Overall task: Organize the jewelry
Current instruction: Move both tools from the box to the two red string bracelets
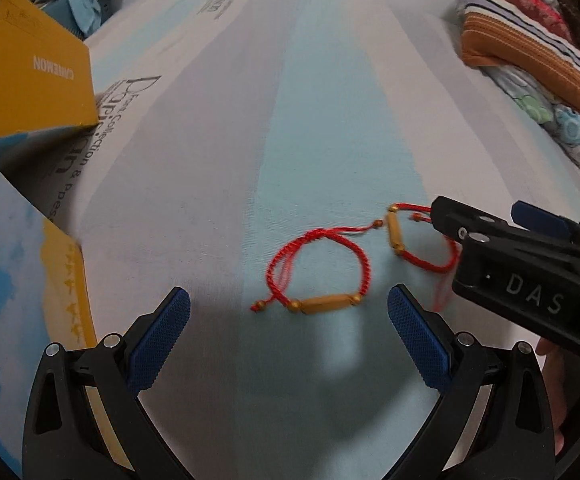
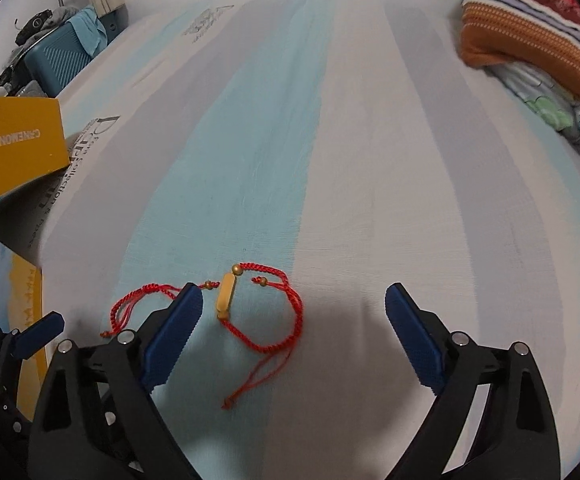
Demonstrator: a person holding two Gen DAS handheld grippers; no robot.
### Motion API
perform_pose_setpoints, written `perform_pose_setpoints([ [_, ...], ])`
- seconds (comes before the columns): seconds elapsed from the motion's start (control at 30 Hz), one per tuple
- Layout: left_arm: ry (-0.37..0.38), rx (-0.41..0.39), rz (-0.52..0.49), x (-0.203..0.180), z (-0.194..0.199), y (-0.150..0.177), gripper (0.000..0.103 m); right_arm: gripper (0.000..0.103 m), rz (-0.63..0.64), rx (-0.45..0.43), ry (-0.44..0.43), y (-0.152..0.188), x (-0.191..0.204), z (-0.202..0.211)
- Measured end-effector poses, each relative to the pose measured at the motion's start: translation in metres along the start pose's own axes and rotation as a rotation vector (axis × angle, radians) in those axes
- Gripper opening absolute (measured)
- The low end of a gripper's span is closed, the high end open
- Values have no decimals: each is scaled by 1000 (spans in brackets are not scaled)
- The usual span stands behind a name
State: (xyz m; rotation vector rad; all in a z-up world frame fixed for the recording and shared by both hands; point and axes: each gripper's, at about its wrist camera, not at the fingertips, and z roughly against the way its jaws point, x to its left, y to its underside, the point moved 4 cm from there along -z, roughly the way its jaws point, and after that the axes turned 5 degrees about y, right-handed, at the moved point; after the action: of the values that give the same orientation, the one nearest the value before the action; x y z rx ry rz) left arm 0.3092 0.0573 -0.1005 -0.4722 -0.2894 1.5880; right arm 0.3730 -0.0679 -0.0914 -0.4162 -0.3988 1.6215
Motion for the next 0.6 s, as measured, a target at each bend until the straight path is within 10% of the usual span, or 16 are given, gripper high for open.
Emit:
perform_pose_setpoints([
  [0.6,-10,17,-4,0,-28,-3,97,75,-40,90,-40,1,2,-32],
])
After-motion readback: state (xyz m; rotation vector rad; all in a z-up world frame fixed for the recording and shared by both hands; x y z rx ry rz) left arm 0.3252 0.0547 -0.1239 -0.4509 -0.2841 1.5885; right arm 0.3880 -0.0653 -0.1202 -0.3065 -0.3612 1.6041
